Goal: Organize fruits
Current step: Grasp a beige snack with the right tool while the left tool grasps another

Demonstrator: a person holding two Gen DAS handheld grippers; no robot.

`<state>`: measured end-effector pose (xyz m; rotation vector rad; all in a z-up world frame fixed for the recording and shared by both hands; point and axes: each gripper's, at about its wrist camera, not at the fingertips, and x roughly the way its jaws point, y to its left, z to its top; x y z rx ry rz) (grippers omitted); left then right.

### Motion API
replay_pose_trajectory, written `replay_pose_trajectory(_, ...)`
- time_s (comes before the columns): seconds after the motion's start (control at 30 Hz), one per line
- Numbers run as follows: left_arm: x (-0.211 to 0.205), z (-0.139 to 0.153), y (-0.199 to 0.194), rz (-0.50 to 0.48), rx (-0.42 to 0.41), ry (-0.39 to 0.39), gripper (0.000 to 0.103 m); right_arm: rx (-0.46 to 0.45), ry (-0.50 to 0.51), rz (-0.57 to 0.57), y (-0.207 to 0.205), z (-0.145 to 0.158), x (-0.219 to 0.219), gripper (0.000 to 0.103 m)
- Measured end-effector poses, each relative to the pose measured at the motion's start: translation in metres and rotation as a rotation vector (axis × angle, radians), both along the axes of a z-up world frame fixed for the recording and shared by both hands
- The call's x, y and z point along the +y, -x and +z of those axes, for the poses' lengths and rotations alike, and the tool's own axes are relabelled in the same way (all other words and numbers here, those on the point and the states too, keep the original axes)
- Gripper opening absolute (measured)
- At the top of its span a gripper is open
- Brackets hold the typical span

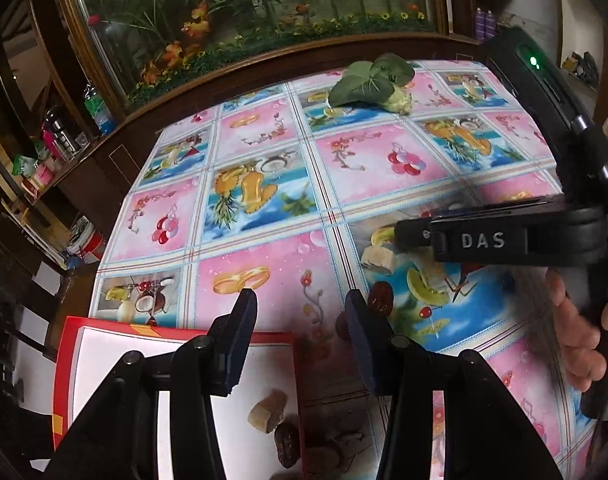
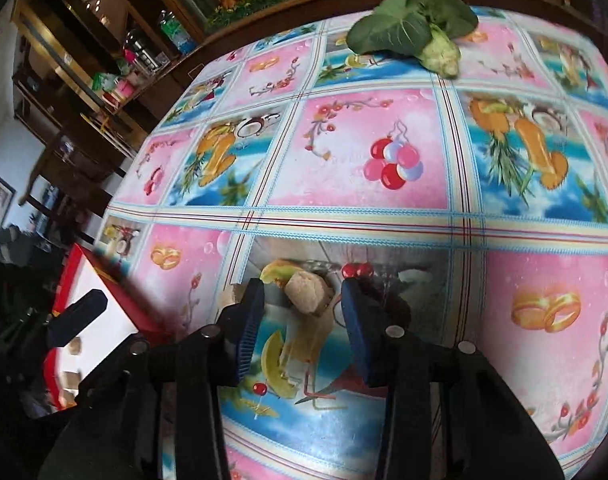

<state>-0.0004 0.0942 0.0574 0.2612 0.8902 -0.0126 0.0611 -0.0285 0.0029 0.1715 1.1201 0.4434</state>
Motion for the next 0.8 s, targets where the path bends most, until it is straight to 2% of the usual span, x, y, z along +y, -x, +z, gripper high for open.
replay_pose_trajectory(0.07,-0.002,-0.003,-0.002,-0.002,0.019,0.005,0.046,-0.031,0.055,0.013,0.003,0.000,0.007,0.038)
replay_pose_trajectory(0.1,-0.005,-0.003,-0.004,-0.006,0.026,0.011,0.046,-0.049,0.093,0.018,0.004,0.000,0.011,0.027)
replay_pose_trajectory(0.17,-0.010,-0.003,-0.007,-0.014,0.036,0.010,0.046,-0.085,0.139,0.027,0.005,0.000,0.014,0.026)
replay_pose_trajectory(0.37,-0.023,-0.008,-0.027,-0.020,0.085,0.036,0.046,-0.006,0.018,-0.044,-0.009,-0.001,-0.017,0.026)
replay_pose_trajectory(0.53,-0.037,-0.019,-0.042,-0.024,0.120,0.049,0.046,0.035,-0.044,-0.129,-0.019,0.000,-0.050,0.026)
replay_pose_trajectory(0.67,-0.038,-0.028,-0.050,-0.012,0.138,0.049,0.046,0.051,-0.070,-0.147,-0.021,0.001,-0.056,0.026)
replay_pose_trajectory(0.73,-0.037,-0.031,-0.053,-0.003,0.143,0.060,0.038,0.061,-0.070,-0.143,-0.021,-0.001,-0.054,0.026)
replay_pose_trajectory(0.8,-0.036,-0.035,-0.056,-0.004,0.151,0.082,0.034,0.054,-0.056,-0.136,-0.020,-0.002,-0.050,0.026)
